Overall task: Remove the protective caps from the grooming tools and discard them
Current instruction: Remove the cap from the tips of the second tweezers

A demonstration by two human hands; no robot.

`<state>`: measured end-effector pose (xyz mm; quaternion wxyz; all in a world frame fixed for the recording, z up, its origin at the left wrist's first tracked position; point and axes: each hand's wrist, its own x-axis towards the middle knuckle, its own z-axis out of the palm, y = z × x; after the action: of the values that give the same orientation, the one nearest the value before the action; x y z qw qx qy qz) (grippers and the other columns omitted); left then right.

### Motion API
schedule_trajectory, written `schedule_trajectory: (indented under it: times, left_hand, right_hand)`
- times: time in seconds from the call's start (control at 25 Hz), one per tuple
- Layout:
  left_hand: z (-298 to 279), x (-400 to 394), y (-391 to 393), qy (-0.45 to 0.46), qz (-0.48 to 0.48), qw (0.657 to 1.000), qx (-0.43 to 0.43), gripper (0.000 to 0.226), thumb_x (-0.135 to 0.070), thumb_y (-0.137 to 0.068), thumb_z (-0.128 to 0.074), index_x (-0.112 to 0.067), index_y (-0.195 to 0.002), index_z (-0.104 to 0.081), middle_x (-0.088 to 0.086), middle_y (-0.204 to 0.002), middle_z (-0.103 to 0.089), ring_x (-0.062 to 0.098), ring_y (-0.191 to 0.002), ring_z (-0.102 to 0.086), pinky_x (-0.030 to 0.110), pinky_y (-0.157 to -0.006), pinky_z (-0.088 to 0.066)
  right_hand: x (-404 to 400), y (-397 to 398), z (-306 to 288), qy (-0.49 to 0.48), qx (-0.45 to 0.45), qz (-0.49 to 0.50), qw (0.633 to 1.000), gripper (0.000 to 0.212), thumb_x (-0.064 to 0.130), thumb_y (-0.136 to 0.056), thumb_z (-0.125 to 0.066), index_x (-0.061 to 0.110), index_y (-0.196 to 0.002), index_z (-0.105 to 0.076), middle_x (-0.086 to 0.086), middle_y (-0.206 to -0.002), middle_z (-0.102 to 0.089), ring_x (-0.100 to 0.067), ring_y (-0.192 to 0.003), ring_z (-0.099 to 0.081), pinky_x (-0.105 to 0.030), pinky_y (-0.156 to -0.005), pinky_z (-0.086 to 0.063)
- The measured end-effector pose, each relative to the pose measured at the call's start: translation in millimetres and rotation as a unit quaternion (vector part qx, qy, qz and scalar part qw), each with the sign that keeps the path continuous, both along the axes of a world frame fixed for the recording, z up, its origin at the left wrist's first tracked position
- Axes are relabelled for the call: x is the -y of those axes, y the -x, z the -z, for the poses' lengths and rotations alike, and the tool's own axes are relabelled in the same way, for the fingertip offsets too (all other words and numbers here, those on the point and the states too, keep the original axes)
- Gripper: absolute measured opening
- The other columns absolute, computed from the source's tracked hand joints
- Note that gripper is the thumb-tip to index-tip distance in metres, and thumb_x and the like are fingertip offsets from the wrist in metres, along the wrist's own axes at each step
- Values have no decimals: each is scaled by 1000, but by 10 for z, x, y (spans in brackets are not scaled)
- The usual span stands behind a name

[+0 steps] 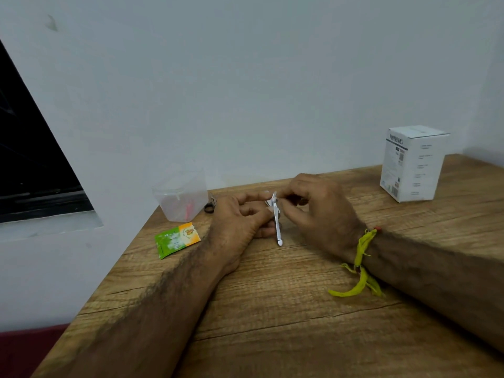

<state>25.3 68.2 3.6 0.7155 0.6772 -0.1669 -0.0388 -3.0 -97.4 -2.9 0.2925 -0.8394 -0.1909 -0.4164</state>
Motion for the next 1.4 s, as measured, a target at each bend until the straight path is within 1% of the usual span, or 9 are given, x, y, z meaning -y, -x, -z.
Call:
schedule_trajectory:
  times: [0.12, 0.2, 0.32, 0.44, 0.6, 0.84, 1.0, 1.2, 1.4]
  left_hand:
    - [10, -12, -26, 16, -10, 1000, 19, 27, 0, -86, -74, -4, -110, -63, 22, -87, -75, 30, -68, -72, 26, -45, -53]
    - [16, -25, -43, 22, -7, 999, 22, 22, 1, -86, -73, -2, -106, -64, 20, -88, -75, 30, -72, -73, 24, -46, -53]
    - [5, -13, -40, 41, 8, 999, 0, 18, 5, -87, -70, 2, -104, -66, 18, -91, -76, 27, -78, -76, 24, -60, -59]
    - [9, -6, -23, 38, 21, 999, 2, 17, 7, -91, -63, 5, -108, -66, 20, -95, -75, 27, -80, -76, 24, -64, -60]
    - [5, -11, 11, -5, 40, 998, 54, 21, 4, -83, -75, 1, -103, -70, 19, -91, -76, 29, -82, -76, 29, -72, -62]
    - [19, 0, 4, -21, 18, 997, 69, 17, 4, -81, -76, -1, -97, -71, 17, -85, -76, 25, -75, -75, 28, -63, -61]
    - [25, -13, -33, -22, 6, 997, 72, 17, 4, -83, -74, 1, -99, -73, 17, -86, -76, 25, -77, -76, 25, -67, -60]
    - [6, -3, -2, -22, -3, 998, 55, 17, 5, -79, -77, 4, -96, -73, 15, -82, -77, 21, -69, -75, 21, -63, -58]
    - [1, -39, -15, -4, 7, 999, 44, 17, 2, -77, -78, 4, -92, -72, 17, -81, -76, 22, -69, -75, 22, -62, -58]
  right_hand:
    - [7, 84, -30, -212, -69, -21, 975, 8, 12, -87, -75, 18, -82, -77, 5, -73, -73, -9, -71, -70, -27, -65, -59]
    - [-55, 120, -14, -300, -159, -56, 939, 13, 11, -88, -75, 19, -78, -76, 3, -71, -76, -12, -70, -73, -27, -62, -60]
    - [-141, 106, 4, -363, -226, -74, 901, 7, 8, -89, -73, 9, -83, -77, -7, -73, -76, -14, -66, -72, -25, -55, -56]
    - [-140, 92, -22, -401, -246, -80, 878, 6, 9, -88, -74, 3, -88, -76, -14, -78, -76, -13, -65, -70, -22, -50, -53]
    - [-122, 83, -52, -455, -271, -109, 841, 7, 11, -89, -74, 4, -88, -76, -9, -78, -76, -15, -66, -69, -26, -50, -51]
    - [-85, 87, -90, -495, -289, -143, 807, 4, 11, -90, -71, 8, -90, -74, -5, -83, -74, -10, -67, -65, -25, -52, -49]
    - [-84, 77, -72, -456, -306, -151, 822, 10, 14, -91, -71, 5, -93, -76, -12, -90, -75, -14, -74, -66, -27, -54, -48]
    - [-79, 73, -87, -480, -304, -154, 809, 5, 11, -91, -69, 9, -88, -73, -2, -78, -72, -9, -69, -64, -25, -54, -48]
    - [-72, 72, -95, -450, -328, -163, 815, 8, 14, -91, -69, 8, -91, -74, -4, -81, -71, -10, -71, -62, -28, -56, -47]
